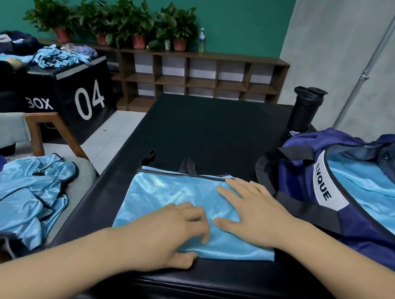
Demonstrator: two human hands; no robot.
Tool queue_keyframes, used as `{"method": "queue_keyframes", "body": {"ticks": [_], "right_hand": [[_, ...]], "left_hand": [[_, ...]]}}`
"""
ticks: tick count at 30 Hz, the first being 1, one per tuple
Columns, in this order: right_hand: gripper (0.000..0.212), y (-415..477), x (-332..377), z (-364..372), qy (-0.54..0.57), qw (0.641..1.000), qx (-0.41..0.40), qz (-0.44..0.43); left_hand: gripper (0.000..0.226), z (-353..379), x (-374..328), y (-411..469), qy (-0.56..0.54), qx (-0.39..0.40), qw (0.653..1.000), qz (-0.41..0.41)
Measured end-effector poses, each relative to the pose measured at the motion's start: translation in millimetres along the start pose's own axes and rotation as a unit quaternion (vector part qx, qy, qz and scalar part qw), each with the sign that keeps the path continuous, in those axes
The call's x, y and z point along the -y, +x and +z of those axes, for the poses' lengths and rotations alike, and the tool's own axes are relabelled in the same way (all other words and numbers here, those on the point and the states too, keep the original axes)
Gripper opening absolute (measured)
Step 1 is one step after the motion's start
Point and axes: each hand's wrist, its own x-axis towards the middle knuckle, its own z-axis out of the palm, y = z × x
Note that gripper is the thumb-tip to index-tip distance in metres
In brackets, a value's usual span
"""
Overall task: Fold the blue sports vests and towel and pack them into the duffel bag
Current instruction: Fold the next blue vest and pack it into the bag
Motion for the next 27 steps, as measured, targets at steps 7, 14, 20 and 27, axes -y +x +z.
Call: {"method": "queue_keyframes", "body": {"ticks": [7, 14, 20, 27], "right_hand": [[0.087, -1, 4, -8, -0.034, 0.999, -0.029, 0.002], [0.063, -1, 5, -8, -0.07, 0.994, -0.087, 0.006], [0.051, -16, 23, -12, 0.03, 0.995, -0.083, -0.049], [0.029, -30, 28, -11, 0.072, 0.984, -0.085, -0.142]], "left_hand": [[0.01, 2, 6, -6, 0.077, -0.004, 0.997, 0.001], [0.008, -18, 44, -28, 0.123, 0.011, 0.991, -0.052], [0.02, -31, 90, -48, 0.195, -0.042, 0.968, -0.15], [0.022, -48, 56, -55, 0.071, -0.031, 0.986, -0.151]]}}
